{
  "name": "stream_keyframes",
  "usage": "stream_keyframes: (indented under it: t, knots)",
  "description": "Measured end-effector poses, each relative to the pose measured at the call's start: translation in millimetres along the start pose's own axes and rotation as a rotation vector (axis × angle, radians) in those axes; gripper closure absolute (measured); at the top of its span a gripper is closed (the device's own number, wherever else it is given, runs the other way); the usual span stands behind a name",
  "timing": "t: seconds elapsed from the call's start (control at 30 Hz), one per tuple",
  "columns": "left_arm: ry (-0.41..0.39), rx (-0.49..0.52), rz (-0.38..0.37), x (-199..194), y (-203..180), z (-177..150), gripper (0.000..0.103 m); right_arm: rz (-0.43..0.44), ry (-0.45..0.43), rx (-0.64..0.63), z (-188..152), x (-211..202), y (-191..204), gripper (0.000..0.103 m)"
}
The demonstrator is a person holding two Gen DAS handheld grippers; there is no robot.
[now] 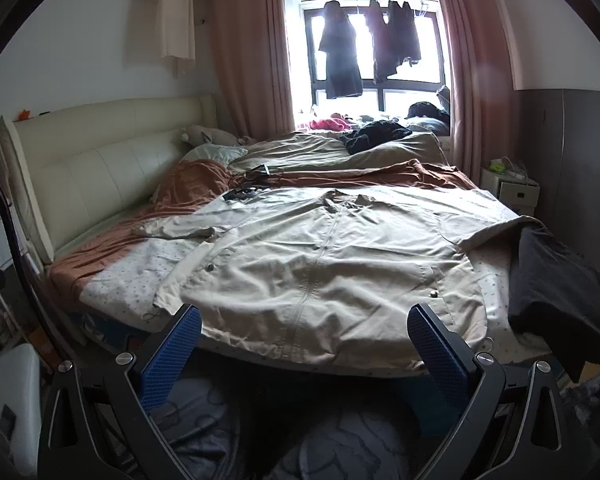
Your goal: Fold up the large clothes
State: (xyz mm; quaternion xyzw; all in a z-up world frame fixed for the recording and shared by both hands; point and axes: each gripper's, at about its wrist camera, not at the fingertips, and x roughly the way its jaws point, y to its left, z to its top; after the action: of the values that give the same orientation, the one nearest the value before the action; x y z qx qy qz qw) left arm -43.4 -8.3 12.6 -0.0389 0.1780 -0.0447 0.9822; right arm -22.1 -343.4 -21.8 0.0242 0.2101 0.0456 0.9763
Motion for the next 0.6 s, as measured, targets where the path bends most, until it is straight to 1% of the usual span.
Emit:
stream_keyframes:
  t: [0.1,0.2,0.6]
  knots:
    - [-0.009,-0.007,0.000,-3,1,-1,0.001,-0.012,-0.002,-0.010,1,-1,2,0.000]
    - [-0.022,-0.011,0.012,-5,3,-1,0.001,-0.005,-0.004,-0.010,1,-2,4,0.000]
    - [-0.028,-0.039,0.019,-7,12,-2,0.001,-0.004,-0.011,-0.031,0,-5,8,0.000]
